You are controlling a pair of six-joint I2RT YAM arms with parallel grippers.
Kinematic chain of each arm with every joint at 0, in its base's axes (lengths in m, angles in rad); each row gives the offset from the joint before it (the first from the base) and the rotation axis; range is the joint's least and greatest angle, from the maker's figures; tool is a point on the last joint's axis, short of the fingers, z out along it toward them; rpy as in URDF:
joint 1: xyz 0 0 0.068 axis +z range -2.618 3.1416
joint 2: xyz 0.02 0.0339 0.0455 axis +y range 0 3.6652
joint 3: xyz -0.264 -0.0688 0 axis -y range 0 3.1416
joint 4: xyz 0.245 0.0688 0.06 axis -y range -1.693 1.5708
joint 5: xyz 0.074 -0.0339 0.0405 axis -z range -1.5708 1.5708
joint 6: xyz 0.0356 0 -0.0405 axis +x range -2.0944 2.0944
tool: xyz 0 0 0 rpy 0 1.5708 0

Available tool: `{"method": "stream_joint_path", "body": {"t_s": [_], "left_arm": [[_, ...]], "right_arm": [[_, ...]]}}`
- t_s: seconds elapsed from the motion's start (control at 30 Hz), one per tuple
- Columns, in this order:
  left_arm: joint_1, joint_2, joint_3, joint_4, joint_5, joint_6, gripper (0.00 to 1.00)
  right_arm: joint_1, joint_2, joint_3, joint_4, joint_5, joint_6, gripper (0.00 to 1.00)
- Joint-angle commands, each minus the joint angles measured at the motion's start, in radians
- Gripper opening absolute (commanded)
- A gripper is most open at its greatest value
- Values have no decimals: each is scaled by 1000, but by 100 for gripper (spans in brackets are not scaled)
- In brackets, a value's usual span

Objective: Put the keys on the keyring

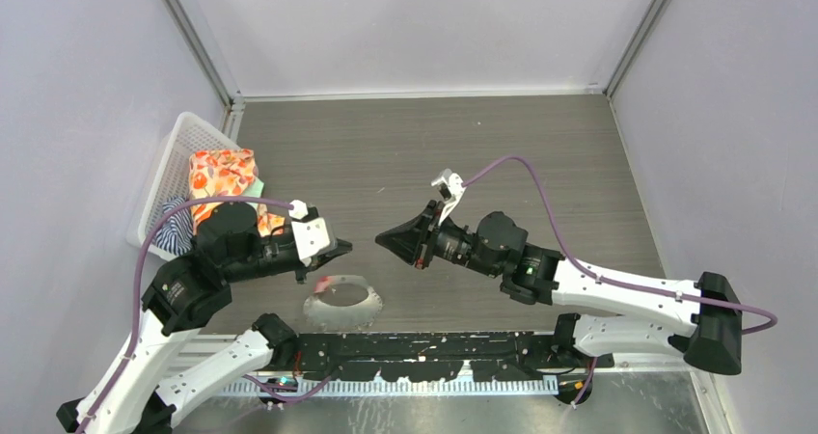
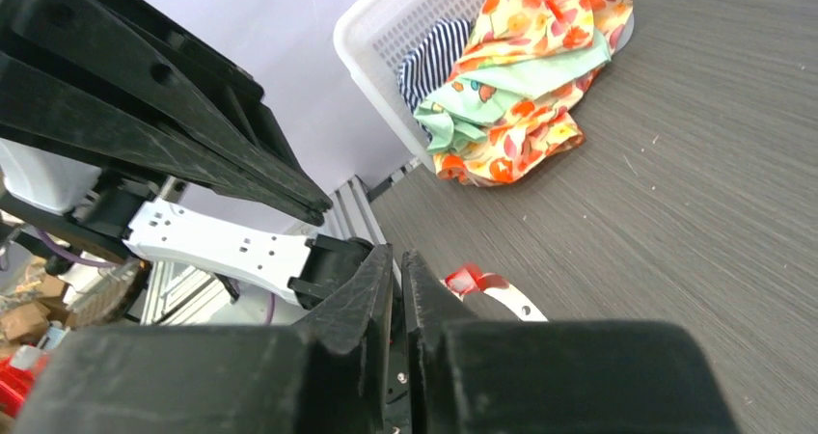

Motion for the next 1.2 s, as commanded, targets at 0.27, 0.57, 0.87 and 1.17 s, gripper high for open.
{"method": "stream_joint_path", "body": {"t_s": [0.27,0.57,0.87,1.17], "left_arm": [[2,6,18,-2,-72,5,0],[3,12,107,-59,-236,42,26],[3,15,221,-164,-383,69,64],[3,70,297,-125,-434,90,70]], "right_arm": [[-22,37,-16,-101,23,-46,39],[-3,584,233,-188,4,-157,73],[116,927,555,-476,209,-332,83],[125,881,518,-695,410,-359,83]]}}
